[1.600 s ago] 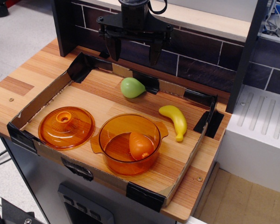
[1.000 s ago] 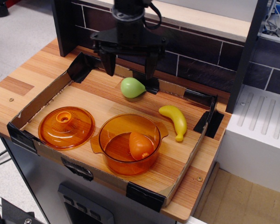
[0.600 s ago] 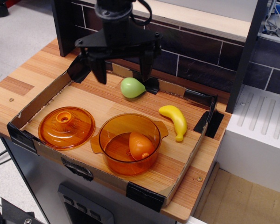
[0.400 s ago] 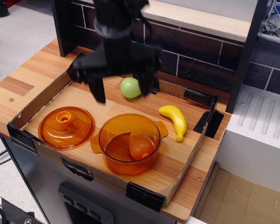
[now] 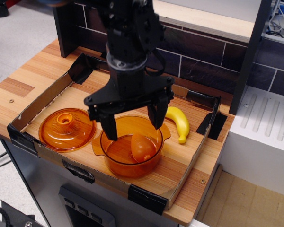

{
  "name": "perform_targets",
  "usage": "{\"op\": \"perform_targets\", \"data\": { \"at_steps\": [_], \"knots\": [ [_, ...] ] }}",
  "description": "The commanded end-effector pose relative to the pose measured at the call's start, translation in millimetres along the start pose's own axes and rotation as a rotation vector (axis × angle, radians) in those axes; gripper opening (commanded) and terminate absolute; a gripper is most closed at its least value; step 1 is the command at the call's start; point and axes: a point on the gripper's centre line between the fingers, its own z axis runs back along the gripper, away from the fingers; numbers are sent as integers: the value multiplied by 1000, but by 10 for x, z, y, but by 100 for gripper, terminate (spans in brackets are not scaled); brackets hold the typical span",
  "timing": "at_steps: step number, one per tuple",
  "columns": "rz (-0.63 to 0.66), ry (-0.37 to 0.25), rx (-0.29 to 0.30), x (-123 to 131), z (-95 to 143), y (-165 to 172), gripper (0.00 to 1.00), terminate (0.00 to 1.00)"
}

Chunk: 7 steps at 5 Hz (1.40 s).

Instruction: Take carrot out of pot

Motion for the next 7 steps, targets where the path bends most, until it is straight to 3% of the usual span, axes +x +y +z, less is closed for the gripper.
{"op": "perform_targets", "data": {
  "at_steps": [1, 7],
  "knots": [
    [33, -8, -40, -26, -90, -71, 100, 0],
    [46, -36, 17, -1, -462, -56, 100, 0]
  ]
}}
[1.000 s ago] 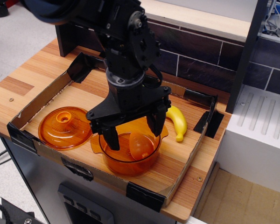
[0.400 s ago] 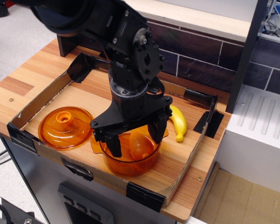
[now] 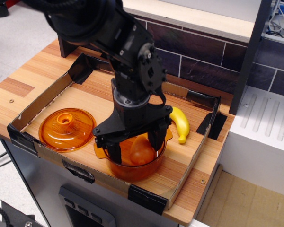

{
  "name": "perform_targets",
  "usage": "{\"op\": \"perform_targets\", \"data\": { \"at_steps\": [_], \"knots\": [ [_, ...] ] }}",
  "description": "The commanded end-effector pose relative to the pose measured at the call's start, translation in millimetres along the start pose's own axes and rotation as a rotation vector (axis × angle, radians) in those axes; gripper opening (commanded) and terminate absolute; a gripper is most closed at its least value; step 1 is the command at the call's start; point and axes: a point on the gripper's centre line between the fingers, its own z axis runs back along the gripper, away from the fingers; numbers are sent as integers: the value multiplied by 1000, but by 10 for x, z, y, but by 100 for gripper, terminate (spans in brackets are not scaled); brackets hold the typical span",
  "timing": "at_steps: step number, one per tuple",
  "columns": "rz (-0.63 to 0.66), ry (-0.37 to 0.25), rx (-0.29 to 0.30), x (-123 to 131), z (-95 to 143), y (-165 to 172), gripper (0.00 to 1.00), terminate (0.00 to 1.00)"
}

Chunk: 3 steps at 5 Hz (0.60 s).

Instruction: Take carrot out of pot

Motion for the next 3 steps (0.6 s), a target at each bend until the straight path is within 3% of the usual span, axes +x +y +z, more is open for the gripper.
{"op": "perform_targets", "data": {
  "at_steps": [1, 2, 3],
  "knots": [
    [13, -17, -7, 23, 5, -60, 100, 0],
    [13, -12, -13, 10, 16, -50, 0, 0],
    [12, -5, -17, 0, 29, -48, 0, 0]
  ]
}}
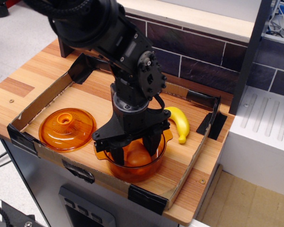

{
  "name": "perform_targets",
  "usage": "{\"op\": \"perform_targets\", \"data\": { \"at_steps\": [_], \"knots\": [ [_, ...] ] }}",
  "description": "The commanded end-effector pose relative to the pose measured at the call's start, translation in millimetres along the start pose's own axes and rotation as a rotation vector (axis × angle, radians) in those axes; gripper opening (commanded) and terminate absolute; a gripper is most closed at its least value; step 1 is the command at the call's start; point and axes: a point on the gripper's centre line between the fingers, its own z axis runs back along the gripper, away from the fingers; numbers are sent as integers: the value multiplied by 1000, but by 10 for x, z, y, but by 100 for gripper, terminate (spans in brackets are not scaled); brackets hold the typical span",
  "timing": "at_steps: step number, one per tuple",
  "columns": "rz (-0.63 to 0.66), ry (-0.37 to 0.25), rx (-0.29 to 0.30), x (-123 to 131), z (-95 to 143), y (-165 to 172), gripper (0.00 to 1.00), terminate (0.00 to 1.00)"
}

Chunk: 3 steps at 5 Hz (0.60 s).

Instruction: Take carrot out of pot

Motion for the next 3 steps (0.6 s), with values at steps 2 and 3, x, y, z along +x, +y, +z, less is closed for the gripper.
{"op": "perform_targets", "data": {
  "at_steps": [2, 3],
  "knots": [
    [28, 3, -45, 84, 256, -73, 0, 0],
    [88, 5, -89, 241, 565, -68, 0, 0]
  ]
}}
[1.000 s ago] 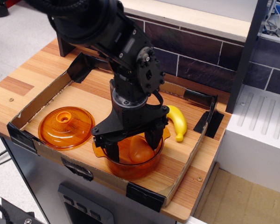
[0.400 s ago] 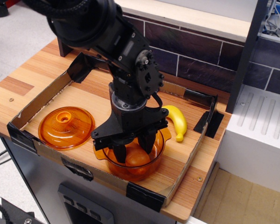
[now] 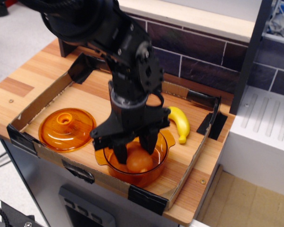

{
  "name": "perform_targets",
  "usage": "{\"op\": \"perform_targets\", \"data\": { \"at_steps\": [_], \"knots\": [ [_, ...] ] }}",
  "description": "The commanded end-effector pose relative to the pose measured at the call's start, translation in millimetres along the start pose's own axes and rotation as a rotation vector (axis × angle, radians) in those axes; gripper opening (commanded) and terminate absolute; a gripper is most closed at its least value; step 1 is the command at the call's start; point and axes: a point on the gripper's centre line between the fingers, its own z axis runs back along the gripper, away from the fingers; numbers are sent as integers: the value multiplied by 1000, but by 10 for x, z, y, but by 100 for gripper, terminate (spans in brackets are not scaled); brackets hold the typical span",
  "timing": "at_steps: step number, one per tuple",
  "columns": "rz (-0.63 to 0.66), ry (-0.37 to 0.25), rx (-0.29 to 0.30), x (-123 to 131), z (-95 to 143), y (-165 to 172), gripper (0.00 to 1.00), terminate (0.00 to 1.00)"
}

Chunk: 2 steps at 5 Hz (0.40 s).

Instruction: Take carrot out of pot

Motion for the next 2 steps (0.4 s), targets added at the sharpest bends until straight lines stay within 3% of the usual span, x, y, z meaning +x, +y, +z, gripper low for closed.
{"op": "perform_targets", "data": {
  "at_steps": [1, 2],
  "knots": [
    [122, -42, -133, 436, 699, -134, 0, 0],
    [204, -122, -137, 764, 762, -138, 0, 0]
  ]
}}
